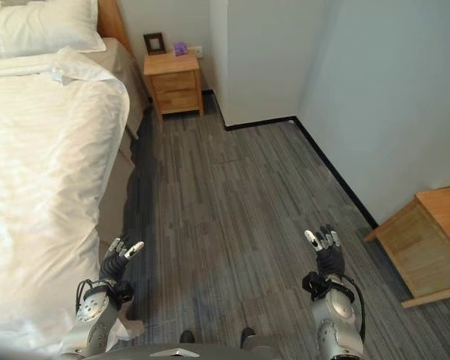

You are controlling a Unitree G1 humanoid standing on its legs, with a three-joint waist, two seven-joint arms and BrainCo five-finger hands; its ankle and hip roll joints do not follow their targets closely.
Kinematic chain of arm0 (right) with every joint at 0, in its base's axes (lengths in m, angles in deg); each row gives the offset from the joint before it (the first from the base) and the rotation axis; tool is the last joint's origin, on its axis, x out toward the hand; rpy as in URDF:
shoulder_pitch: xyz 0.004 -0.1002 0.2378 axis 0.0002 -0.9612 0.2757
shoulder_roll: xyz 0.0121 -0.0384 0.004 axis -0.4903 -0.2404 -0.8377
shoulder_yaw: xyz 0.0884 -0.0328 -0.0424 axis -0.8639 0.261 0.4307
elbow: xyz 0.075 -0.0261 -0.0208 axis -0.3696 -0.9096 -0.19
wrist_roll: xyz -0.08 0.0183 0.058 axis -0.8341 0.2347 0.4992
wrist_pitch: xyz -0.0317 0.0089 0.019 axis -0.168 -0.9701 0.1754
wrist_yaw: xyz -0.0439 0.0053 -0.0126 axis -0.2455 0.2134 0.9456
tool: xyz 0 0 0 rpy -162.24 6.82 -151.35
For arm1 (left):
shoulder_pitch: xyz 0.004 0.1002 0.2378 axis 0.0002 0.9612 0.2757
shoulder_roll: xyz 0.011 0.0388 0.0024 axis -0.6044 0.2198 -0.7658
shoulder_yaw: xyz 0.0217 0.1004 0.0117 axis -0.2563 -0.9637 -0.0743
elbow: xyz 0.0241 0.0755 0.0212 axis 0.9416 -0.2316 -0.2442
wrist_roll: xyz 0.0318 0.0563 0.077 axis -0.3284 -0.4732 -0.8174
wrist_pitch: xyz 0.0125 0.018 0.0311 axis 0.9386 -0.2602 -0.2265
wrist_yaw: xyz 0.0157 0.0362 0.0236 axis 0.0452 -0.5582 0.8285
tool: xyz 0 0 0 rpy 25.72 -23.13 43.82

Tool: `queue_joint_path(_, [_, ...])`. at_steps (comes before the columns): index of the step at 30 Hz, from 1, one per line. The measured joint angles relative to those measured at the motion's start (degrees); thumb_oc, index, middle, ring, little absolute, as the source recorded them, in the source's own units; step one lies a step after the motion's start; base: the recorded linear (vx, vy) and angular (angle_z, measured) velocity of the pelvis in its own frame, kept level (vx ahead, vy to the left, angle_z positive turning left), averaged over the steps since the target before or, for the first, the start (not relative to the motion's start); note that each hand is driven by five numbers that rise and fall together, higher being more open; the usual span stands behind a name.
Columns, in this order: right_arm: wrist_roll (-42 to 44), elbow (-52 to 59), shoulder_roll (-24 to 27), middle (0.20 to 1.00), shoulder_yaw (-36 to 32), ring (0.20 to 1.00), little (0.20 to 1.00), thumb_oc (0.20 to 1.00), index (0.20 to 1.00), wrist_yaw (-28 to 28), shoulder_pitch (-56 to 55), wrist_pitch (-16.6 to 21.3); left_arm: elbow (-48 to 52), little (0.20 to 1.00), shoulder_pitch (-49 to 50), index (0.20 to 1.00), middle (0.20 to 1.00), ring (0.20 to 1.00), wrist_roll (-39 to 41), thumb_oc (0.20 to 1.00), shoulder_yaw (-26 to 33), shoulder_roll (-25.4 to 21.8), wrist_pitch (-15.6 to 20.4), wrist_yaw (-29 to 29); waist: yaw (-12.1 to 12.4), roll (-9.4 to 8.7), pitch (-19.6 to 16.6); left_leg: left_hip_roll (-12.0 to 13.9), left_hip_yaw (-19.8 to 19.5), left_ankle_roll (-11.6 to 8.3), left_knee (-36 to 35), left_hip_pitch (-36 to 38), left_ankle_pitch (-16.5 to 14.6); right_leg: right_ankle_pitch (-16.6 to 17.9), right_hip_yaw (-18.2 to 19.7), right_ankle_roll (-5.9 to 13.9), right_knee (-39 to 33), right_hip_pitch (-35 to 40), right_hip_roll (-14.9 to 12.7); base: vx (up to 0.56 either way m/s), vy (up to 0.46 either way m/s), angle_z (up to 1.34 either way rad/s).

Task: Making the bed.

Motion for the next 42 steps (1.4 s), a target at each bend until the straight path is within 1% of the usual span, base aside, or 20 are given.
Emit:
queue_joint_path(4, [-1.5, 0.0, 0.0, 1.000, 0.2, 1.000, 1.000, 1.000, 1.000, -0.8, 0.7, -0.5, 0.0, 1.000, -0.3, 1.000, 1.000, 1.000, 0.0, 1.000, 1.3, -1.1, 0.0, 0.1, 0.1, -0.63, -0.3, -1.7, 2.5, 1.33, 0.0, 0.0, -0.3, -0.9, 2.6, 0.47, 2.2, -2.3, -1.5, 0.06, 0.128, -0.34])
queue_joint_path(7, [-2.2, 0.6, 0.0, 1.000, 1.0, 1.000, 1.000, 1.000, 1.000, -1.5, 2.9, -0.6, 0.0, 1.000, -1.0, 1.000, 1.000, 1.000, -1.3, 1.000, 2.8, -4.3, 0.1, 0.4, -0.1, -1.49, 0.5, -4.2, 5.3, 3.42, 0.2, 0.2, -1.4, -1.5, 5.0, 3.70, 9.7, -7.1, -3.1, 0.14, 0.181, -0.57])
queue_joint_path(8, [-2.2, 0.6, -0.1, 1.000, 1.1, 1.000, 1.000, 1.000, 1.000, -1.7, 3.5, -0.6, -0.1, 1.000, -1.3, 1.000, 1.000, 1.000, -1.5, 1.000, 3.3, -5.0, 0.1, 0.6, 0.0, -1.40, 1.1, -4.2, 6.4, 3.72, 0.0, 0.6, -1.8, -1.5, 4.7, 4.06, 12.8, -8.8, -3.4, 0.30, 0.122, -0.61])
queue_joint_path(9, [-2.2, 0.8, 0.0, 1.000, 1.2, 1.000, 1.000, 1.000, 1.000, -2.0, 4.0, -0.6, -1.5, 1.000, -2.4, 1.000, 1.000, 1.000, -2.8, 1.000, 5.7, -5.2, 0.1, 1.6, 0.0, -1.13, 2.5, -3.8, 7.7, 4.37, -0.2, 2.4, -1.9, -1.8, 1.9, 6.79, 18.5, -11.3, -4.8, 0.34, 0.067, -0.42])
queue_joint_path(11, [-2.4, 1.7, 0.0, 1.000, 1.4, 1.000, 1.000, 1.000, 1.000, -2.2, 2.8, -0.7, -1.7, 1.000, -2.3, 1.000, 1.000, 1.000, -3.0, 1.000, 8.6, -5.2, 0.2, 2.7, -0.2, -1.23, 2.8, -4.3, 8.3, 4.18, 0.0, 3.5, -3.9, -2.0, -1.8, 7.53, 21.9, -13.7, -7.6, 0.39, -0.007, -0.34])
queue_joint_path(14, [-6.0, 5.1, 0.5, 1.000, 1.2, 1.000, 1.000, 1.000, 1.000, -2.9, 0.1, -0.6, -1.3, 1.000, -2.3, 1.000, 1.000, 1.000, -2.9, 1.000, 13.1, -6.4, 0.8, 4.1, -1.4, -2.35, 3.2, -4.8, 7.6, 4.16, 0.2, 3.3, -4.6, -0.5, -3.8, 9.12, 12.9, -17.1, -10.5, 0.42, -0.079, 0.03])
queue_joint_path(19, [-7.2, 5.0, -0.2, 1.000, 0.2, 1.000, 1.000, 1.000, 1.000, -2.6, -2.1, -0.7, -1.8, 1.000, -3.9, 1.000, 1.000, 1.000, -2.4, 1.000, 13.3, -5.5, 1.8, 4.6, -4.1, -3.37, 2.9, -3.3, 2.8, 2.10, 1.7, 1.9, -7.1, 3.0, -3.3, 10.30, -5.0, -16.8, -7.3, 0.57, -0.161, 0.51])
queue_joint_path(22, [-9.0, 4.9, 1.3, 1.000, -0.2, 1.000, 1.000, 1.000, 1.000, -3.0, -1.9, -1.0, -1.6, 1.000, -3.2, 1.000, 1.000, 1.000, -2.3, 1.000, 10.2, -3.1, 1.8, 4.5, -4.8, -1.40, 2.5, 0.7, -0.5, -0.64, 1.3, 5.1, -9.3, 4.3, -5.8, 7.40, 1.1, -15.7, -4.4, 0.44, -0.189, 0.58])
queue_joint_path(24, [-8.9, 3.8, 3.1, 1.000, 0.4, 1.000, 1.000, 1.000, 1.000, -4.3, -0.5, -1.0, -1.4, 1.000, -1.2, 1.000, 1.000, 1.000, -2.2, 1.000, 8.1, -3.1, 1.8, 3.9, -4.2, -1.20, 2.0, 2.9, -2.2, -2.68, 11.0, 4.6, -10.4, 4.3, -6.9, 3.52, 5.0, -13.3, -2.0, 0.59, -0.406, 0.36])
queue_joint_path(25, [-8.4, 2.3, 3.2, 1.000, 0.0, 1.000, 1.000, 1.000, 1.000, -4.6, 1.0, -1.0, -1.7, 1.000, -1.5, 1.000, 1.000, 1.000, -2.1, 1.000, 8.0, -3.1, 1.8, 3.8, -4.3, -1.66, 2.1, 3.2, -3.2, -3.59, 23.5, -1.6, -10.1, 2.2, -7.9, 2.65, 5.5, -12.4, -1.6, 0.56, -0.495, 0.25])
queue_joint_path(26, [-6.4, 2.6, 3.7, 1.000, -1.4, 1.000, 1.000, 1.000, 1.000, -4.8, 1.2, -1.1, -1.7, 1.000, -2.6, 1.000, 1.000, 1.000, -0.4, 1.000, 7.8, -2.7, 2.1, 3.4, -2.6, -2.61, 2.1, 3.9, -4.0, -5.74, 45.9, -13.2, -3.9, 1.6, -8.5, -1.09, 5.7, -11.3, -1.5, 0.44, -0.410, 0.04])
queue_joint_path(28, [-5.5, 3.1, 4.6, 1.000, -1.0, 1.000, 1.000, 1.000, 1.000, -5.2, 1.7, -0.5, -1.8, 1.000, -1.2, 1.000, 1.000, 1.000, 0.5, 1.000, 7.7, -2.4, 1.9, 3.2, -0.9, -2.85, 2.2, 3.2, -5.9, -4.06, 55.0, -18.9, 3.4, -1.0, -7.3, -5.32, 5.6, -9.1, 0.7, 0.47, -0.323, -0.42])
queue_joint_path(29, [-5.5, 2.8, 4.4, 1.000, -2.1, 1.000, 1.000, 1.000, 1.000, -5.2, 1.0, -0.6, -1.8, 1.000, -1.8, 1.000, 1.000, 1.000, 1.4, 1.000, 7.5, -3.0, 1.8, 2.2, 0.7, -4.19, 3.0, 1.6, -3.4, -2.74, 66.2, -24.0, 4.7, -0.8, -5.7, -6.32, 4.7, -6.4, 1.3, 0.58, -0.169, -0.50])
queue_joint_path(31, [-5.5, 2.6, 4.4, 1.000, -1.3, 1.000, 1.000, 1.000, 1.000, -4.7, 0.5, -0.7, -2.0, 1.000, -1.7, 1.000, 1.000, 1.000, 2.1, 1.000, 8.8, -3.3, 1.7, 2.1, 1.1, -6.37, 3.9, 0.3, -0.3, -2.61, 63.4, -25.7, 4.2, -2.7, -4.6, -6.61, 1.1, -0.9, 1.8, 0.62, -0.104, -0.26])
queue_joint_path(33, [-5.5, 2.6, 3.9, 1.000, -1.5, 1.000, 1.000, 1.000, 1.000, -4.4, 1.0, -1.2, -2.3, 1.000, -1.9, 1.000, 1.000, 1.000, 2.3, 1.000, 9.4, -3.3, 1.8, 1.8, 2.0, -7.79, 4.3, 2.8, 7.1, -2.04, 50.4, -26.2, 0.9, -1.8, -3.5, -5.16, -3.0, 4.5, 3.0, 0.44, 0.001, -0.30])
queue_joint_path(35, [-5.6, 2.9, 5.1, 1.000, -0.7, 1.000, 1.000, 1.000, 1.000, -4.6, 1.9, -1.1, -2.2, 1.000, -1.4, 1.000, 1.000, 1.000, 2.9, 1.000, 9.2, -3.3, 1.7, 1.5, 2.6, -7.15, 4.3, 3.6, 8.4, -2.33, 37.9, -27.2, 1.1, -2.7, -3.0, -3.74, -5.2, 8.2, 4.8, 0.75, 0.047, -0.43])
queue_joint_path(36, [-5.8, 3.3, 6.7, 1.000, 1.1, 1.000, 1.000, 1.000, 1.000, -4.8, 2.3, -1.1, -2.3, 1.000, -0.7, 1.000, 1.000, 1.000, 4.5, 1.000, 9.4, -3.3, 1.8, 0.6, 3.3, -6.24, 3.6, 3.0, 11.0, -2.42, 22.9, -27.2, 1.2, -5.0, -2.6, -1.41, -9.1, 13.3, 6.7, 0.90, 0.072, -0.30])
queue_joint_path(38, [-6.3, 3.2, 8.4, 1.000, 3.3, 1.000, 1.000, 1.000, 1.000, -5.0, 3.2, -1.3, -2.4, 1.000, -0.8, 1.000, 1.000, 1.000, 4.5, 1.000, 9.5, -3.2, 1.9, -0.1, 3.7, -5.89, 3.5, 0.1, 11.1, -2.04, 12.8, -26.6, 1.1, -6.9, -1.9, -0.66, -10.9, 16.7, 7.3, 0.79, 0.047, -0.21])
queue_joint_path(39, [-6.7, 3.3, 9.1, 1.000, 4.2, 1.000, 1.000, 1.000, 1.000, -7.0, 4.3, -1.5, -3.1, 1.000, -0.3, 1.000, 1.000, 1.000, 4.5, 1.000, 10.6, -2.2, 1.7, -0.4, 4.8, -6.26, 3.2, -2.7, 14.3, -1.04, 7.9, -25.1, 1.8, -8.4, -0.8, 1.80, -11.5, 19.7, 7.0, 0.65, 0.041, -0.27])
queue_joint_path(42, [-6.5, 4.6, 9.2, 1.000, 5.5, 1.000, 1.000, 1.000, 1.000, -9.5, 4.0, -2.3, -3.3, 1.000, 1.7, 1.000, 1.000, 1.000, 4.5, 1.000, 11.7, -0.7, 1.8, -0.4, 6.7, -4.55, 1.8, -6.1, 19.8, 5.46, 9.2, -20.6, 3.6, -9.0, -0.8, 2.46, -6.9, 23.8, 8.4, 0.57, 0.091, -0.35])
